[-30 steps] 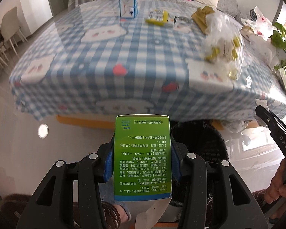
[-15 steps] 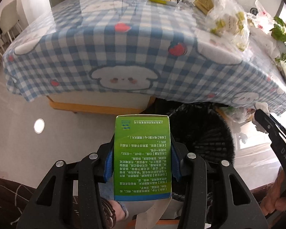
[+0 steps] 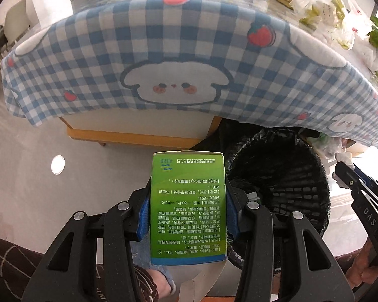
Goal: Collect trash
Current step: 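Carry the tissue and green box down over the trash bin, then open the right tool to drop the tissue into the bin, then open the left tool to drop the green medicine box into the bin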
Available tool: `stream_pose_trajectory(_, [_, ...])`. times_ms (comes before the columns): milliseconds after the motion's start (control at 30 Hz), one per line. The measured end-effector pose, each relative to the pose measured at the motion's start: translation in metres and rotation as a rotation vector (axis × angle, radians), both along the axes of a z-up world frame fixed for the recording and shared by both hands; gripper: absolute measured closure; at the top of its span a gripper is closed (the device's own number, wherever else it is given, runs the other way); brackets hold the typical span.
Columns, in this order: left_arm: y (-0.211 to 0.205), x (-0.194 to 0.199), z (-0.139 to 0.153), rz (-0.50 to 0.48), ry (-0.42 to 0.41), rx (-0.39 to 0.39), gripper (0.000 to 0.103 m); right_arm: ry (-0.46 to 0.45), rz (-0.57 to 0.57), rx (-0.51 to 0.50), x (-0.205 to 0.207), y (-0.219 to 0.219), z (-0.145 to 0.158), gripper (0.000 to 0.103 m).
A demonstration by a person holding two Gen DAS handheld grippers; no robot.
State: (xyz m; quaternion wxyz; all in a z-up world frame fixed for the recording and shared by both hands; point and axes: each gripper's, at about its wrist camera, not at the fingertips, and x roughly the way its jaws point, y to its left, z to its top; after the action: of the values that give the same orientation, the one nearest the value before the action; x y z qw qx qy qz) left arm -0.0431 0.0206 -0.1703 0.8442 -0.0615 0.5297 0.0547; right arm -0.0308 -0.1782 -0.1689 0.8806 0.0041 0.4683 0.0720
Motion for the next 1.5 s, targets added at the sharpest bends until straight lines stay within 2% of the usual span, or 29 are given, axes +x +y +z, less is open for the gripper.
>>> stream_pose_trajectory(267, [0.003,0.003,-0.022,0.028,0.039,0.018,0.057,0.054,0.01,-0.014,0.005,0.008,-0.019,0.075])
stream_pose_trajectory(533, [0.003,0.001,-0.016,0.028,0.022,0.01,0.057,0.035,0.035,-0.019,0.004,0.02,-0.016,0.072])
stream_pose_trajectory(600, [0.001,0.001,-0.016,0.024,0.023,0.012,0.057,0.023,0.028,-0.033,0.002,0.021,-0.014,0.054])
stream_pose_trajectory(667, [-0.001,0.002,-0.016,0.016,0.028,0.011,0.057,0.008,0.017,-0.042,0.001,0.02,-0.014,0.044])
stream_pose_trajectory(767, [-0.009,0.004,-0.021,0.007,0.036,0.015,0.057,0.014,0.013,-0.038,0.002,0.018,-0.014,0.032])
stream_pose_trajectory(833, [-0.013,0.006,-0.024,0.003,0.045,0.013,0.057,0.012,0.006,-0.04,0.002,0.014,-0.013,0.029])
stream_pose_trajectory(1000, [-0.03,0.008,-0.023,-0.008,0.049,-0.003,0.057,-0.007,-0.011,-0.067,0.002,0.002,-0.008,0.012])
stream_pose_trajectory(1100, [-0.046,0.009,-0.019,-0.031,0.04,-0.013,0.057,-0.014,-0.043,-0.081,0.004,-0.013,-0.006,0.009])
stream_pose_trajectory(1333, [-0.082,0.012,-0.016,-0.073,0.041,-0.035,0.057,0.013,-0.123,-0.081,0.005,-0.058,-0.007,0.008])
stream_pose_trajectory(1500, [-0.102,0.016,-0.018,-0.098,0.051,-0.044,0.057,-0.001,-0.169,-0.124,0.002,-0.081,-0.005,0.008])
